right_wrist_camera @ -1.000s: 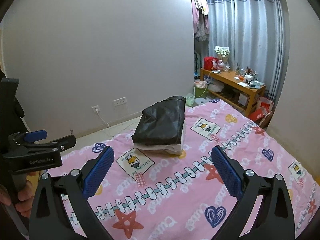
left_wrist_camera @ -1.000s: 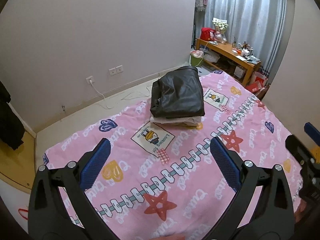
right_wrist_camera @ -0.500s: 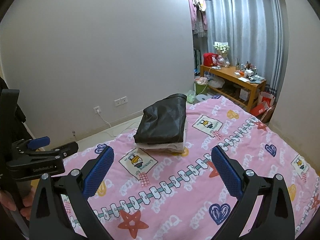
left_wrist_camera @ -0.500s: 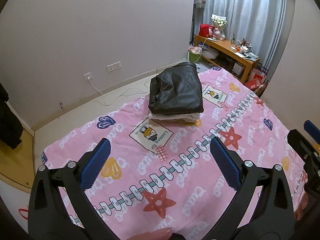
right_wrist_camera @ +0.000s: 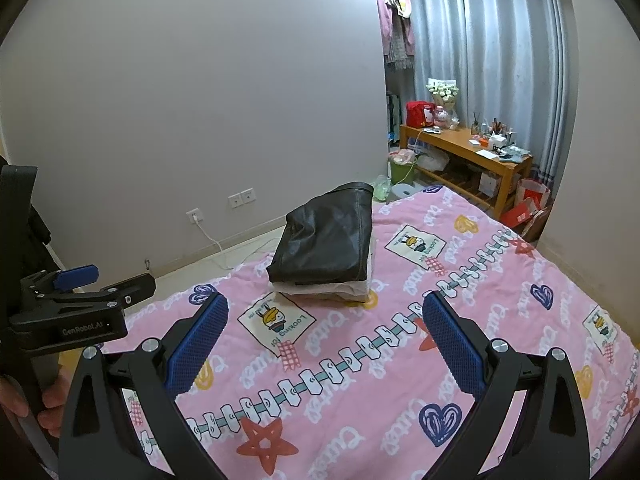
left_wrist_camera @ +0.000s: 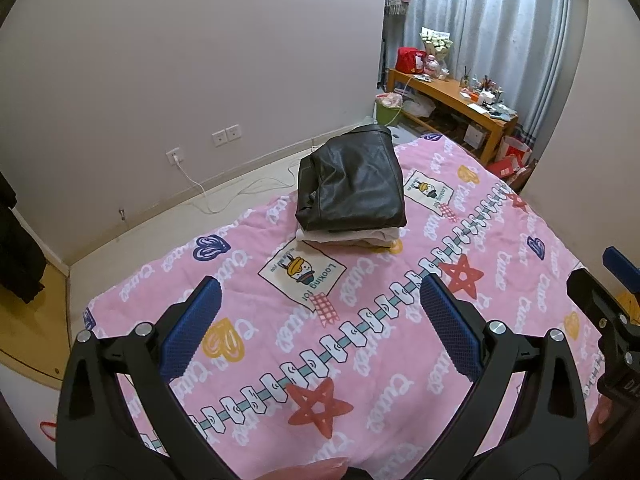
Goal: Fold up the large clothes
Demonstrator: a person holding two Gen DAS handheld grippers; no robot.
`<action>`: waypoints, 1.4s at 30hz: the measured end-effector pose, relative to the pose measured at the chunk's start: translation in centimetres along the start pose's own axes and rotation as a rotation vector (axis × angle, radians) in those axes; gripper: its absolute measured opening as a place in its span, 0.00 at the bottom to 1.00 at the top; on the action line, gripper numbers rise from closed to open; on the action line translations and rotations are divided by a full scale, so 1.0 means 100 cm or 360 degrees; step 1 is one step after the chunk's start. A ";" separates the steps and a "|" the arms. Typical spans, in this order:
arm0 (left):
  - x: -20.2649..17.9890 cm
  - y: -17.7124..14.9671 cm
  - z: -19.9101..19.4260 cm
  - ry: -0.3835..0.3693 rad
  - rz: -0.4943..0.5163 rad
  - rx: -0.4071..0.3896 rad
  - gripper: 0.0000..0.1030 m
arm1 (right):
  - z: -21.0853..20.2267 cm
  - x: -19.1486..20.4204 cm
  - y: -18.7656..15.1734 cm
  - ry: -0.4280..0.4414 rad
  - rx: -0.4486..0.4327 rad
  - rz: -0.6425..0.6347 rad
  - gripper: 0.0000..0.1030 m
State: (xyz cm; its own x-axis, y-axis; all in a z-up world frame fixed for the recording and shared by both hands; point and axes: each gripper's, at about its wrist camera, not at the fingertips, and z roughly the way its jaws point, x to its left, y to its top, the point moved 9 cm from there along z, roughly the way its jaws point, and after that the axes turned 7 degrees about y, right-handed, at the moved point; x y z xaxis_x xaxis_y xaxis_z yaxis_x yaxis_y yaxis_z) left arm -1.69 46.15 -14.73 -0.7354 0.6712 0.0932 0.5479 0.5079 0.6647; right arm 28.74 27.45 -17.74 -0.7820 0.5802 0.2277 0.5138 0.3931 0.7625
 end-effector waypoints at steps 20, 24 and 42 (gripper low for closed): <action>-0.003 0.013 0.007 -0.0012 0.0010 -0.0007 0.94 | 0.000 -0.001 -0.004 -0.0049 0.0016 0.0034 0.92; -0.002 0.011 0.007 -0.0035 -0.0035 0.0007 0.94 | 0.001 0.001 -0.006 -0.0048 0.0034 0.0048 0.92; -0.004 0.011 0.001 0.0001 0.0036 -0.0033 0.94 | 0.000 0.004 -0.008 -0.0007 0.0037 0.0062 0.92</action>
State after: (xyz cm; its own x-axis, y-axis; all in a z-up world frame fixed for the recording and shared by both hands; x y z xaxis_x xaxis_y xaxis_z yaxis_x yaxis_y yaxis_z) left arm -0.80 46.49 -14.12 -0.7231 0.6822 0.1088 0.5562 0.4814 0.6774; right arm 28.05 27.40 -18.26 -0.7597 0.5986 0.2540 0.5518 0.3866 0.7390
